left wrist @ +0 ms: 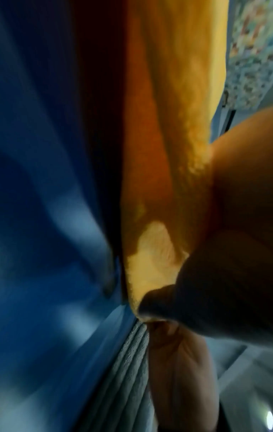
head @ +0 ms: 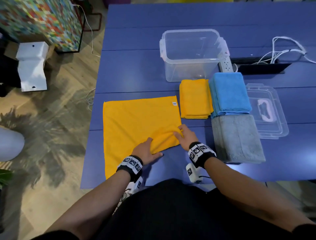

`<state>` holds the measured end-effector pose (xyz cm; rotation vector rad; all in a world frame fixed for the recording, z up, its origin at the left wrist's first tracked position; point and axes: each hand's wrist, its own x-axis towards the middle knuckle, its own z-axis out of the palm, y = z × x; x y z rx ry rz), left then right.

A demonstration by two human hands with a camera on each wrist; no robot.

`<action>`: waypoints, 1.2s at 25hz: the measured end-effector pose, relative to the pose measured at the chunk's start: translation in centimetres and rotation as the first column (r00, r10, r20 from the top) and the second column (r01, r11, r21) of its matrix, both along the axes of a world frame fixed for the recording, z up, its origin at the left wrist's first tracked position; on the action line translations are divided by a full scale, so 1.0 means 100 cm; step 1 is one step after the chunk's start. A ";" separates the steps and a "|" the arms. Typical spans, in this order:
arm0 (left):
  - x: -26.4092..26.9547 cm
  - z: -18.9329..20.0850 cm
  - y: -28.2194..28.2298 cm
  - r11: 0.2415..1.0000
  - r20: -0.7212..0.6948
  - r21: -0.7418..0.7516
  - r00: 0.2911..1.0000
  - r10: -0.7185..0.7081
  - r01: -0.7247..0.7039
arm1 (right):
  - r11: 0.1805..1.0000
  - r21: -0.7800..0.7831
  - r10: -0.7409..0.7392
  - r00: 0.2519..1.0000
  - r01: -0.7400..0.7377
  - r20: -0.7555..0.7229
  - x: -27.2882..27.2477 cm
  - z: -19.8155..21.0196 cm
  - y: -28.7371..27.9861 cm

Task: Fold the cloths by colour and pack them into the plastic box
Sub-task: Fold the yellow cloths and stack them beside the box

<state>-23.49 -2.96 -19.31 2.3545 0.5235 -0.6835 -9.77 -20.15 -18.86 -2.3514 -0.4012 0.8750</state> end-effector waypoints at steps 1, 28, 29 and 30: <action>-0.001 0.001 -0.004 0.999 -0.024 -0.035 1.000 -0.016 0.015 | 0.998 0.016 -0.066 0.998 0.066 0.013 -0.001 0.002 -0.010; -0.017 -0.007 0.091 0.588 0.017 -0.136 0.592 0.806 -0.797 | 0.970 -0.050 -0.234 0.970 0.238 0.071 0.020 -0.009 -0.038; -0.014 -0.012 0.090 0.640 0.058 -0.048 0.637 0.769 -0.767 | 0.961 -0.104 -0.244 0.964 0.255 0.107 0.021 -0.008 -0.037; -0.012 -0.013 0.089 0.657 0.091 0.007 0.655 0.750 -0.753 | 0.947 -0.153 -0.264 0.955 0.283 0.134 0.023 -0.009 -0.037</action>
